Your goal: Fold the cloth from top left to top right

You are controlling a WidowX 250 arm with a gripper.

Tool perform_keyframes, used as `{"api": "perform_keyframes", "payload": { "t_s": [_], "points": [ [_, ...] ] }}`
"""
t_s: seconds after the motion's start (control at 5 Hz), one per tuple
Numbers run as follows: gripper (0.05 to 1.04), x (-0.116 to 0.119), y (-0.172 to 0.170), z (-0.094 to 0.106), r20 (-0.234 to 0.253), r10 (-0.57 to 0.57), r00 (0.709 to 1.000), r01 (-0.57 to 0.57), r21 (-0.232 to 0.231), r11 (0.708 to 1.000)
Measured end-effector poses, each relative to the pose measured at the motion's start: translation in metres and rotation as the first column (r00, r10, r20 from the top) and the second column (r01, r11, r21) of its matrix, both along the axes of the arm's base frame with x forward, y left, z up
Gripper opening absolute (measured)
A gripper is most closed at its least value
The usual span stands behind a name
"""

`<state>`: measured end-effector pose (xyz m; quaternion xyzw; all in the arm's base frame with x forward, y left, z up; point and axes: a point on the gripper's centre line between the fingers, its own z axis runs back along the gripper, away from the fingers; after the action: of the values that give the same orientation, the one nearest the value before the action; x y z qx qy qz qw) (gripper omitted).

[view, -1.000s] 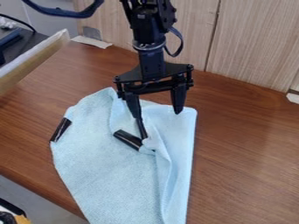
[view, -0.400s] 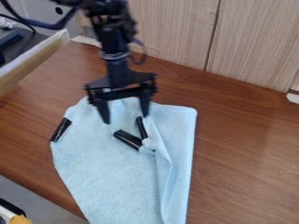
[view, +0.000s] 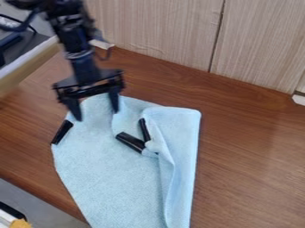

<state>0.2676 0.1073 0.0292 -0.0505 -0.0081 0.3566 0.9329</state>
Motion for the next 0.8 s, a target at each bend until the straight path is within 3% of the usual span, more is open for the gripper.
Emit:
{"api": "perform_keyframes", "payload": {
  "t_s": [0.6, 0.8],
  "points": [
    [1.001, -0.019, 0.038, -0.004, -0.046, 0.01, 0.999, -0.007, 0.053, 0.999],
    [0.955, -0.024, 0.044, -0.017, -0.095, 0.021, 0.995, -0.012, 0.087, 0.996]
  ]
}}
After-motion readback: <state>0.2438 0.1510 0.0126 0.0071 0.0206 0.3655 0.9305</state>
